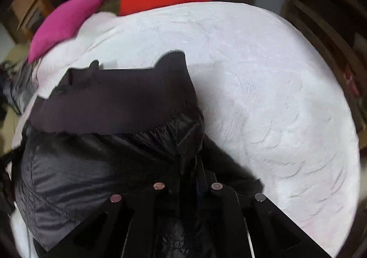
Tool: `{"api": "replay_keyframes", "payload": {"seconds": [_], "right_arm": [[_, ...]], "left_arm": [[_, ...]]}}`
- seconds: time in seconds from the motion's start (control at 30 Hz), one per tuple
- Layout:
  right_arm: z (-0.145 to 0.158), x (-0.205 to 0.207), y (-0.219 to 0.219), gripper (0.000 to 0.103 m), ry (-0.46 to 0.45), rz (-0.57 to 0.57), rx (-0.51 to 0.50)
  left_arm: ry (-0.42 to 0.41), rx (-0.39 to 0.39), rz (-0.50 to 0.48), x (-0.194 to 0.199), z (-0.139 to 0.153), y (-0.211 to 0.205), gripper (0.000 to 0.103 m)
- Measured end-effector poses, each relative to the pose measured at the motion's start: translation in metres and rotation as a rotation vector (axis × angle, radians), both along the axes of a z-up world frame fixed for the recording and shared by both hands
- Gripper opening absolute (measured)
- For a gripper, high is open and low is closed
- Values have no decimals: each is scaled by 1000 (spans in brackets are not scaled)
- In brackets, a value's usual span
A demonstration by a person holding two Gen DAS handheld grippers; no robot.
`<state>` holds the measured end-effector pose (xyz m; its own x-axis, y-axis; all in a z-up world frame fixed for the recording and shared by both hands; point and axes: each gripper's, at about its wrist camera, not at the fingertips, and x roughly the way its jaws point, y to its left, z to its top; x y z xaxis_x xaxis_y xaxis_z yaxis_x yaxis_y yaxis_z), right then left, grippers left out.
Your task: Fold large clothes
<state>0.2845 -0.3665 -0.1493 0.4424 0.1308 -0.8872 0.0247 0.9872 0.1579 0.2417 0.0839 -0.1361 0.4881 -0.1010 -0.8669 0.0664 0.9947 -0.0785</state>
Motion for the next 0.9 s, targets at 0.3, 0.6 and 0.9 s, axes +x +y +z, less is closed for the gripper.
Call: {"api": "replay_keyframes", "payload": {"seconds": [0.3,0.6,0.9], "right_arm": [[37,-9,-26,75,-89,-63,134],[16,30,-2,16,11,30,66],[7,22,-15,25,16,-45,43]], "left_arm": [[-134,-5,-30,2,43,-4,75],[18,35,-75,53,10,-19,14],[11,3,8,52,2,-2,23]]}}
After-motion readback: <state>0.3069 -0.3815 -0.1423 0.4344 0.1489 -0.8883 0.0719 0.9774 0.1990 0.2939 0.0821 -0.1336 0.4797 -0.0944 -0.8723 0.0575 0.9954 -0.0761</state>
